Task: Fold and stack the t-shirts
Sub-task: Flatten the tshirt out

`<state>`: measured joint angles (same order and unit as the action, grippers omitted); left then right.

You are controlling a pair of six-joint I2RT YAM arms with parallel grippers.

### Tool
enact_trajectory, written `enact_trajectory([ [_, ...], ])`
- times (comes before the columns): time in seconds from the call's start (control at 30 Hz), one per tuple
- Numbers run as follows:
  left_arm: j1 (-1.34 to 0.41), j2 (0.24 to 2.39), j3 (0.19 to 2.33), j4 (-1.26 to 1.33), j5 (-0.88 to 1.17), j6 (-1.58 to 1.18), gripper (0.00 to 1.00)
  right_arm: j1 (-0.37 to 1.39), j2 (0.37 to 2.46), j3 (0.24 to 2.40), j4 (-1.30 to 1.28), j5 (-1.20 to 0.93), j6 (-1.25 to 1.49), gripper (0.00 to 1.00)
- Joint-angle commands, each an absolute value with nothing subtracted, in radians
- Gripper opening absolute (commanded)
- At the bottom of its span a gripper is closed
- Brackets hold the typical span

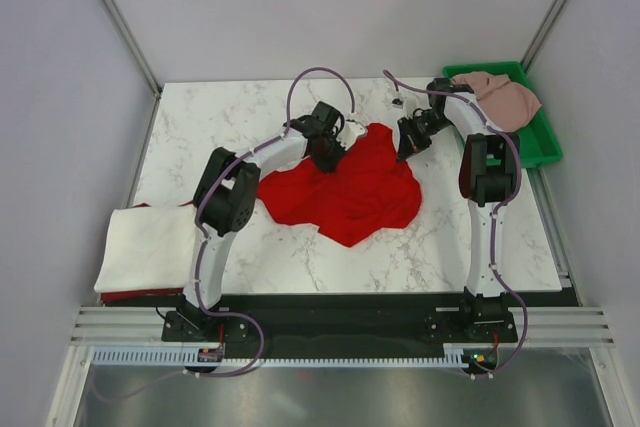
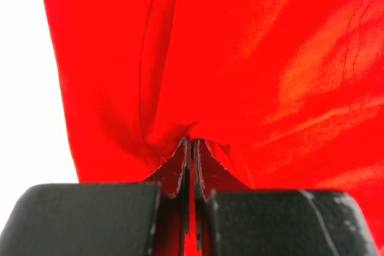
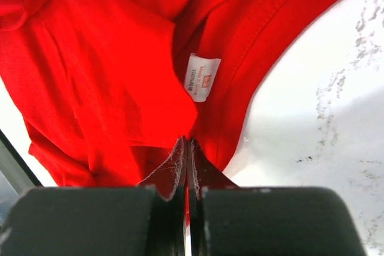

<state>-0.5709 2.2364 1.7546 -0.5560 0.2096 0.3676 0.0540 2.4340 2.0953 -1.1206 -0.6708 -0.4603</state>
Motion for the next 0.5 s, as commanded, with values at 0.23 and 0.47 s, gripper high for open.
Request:
enact_trajectory([
  [0.23,-0.485,1.768,1.545,-0.574,0.005,0.480,0.02,-0.012,2.087,2.212,-1.095,-0.811,-0.425,0.00],
  [0.47,-0.445,1.435,1.422,-0.630,-0.132,0.555,0.02,-0.063,1.824,2.134,-0.908,-0.818,-0.299,0.00],
])
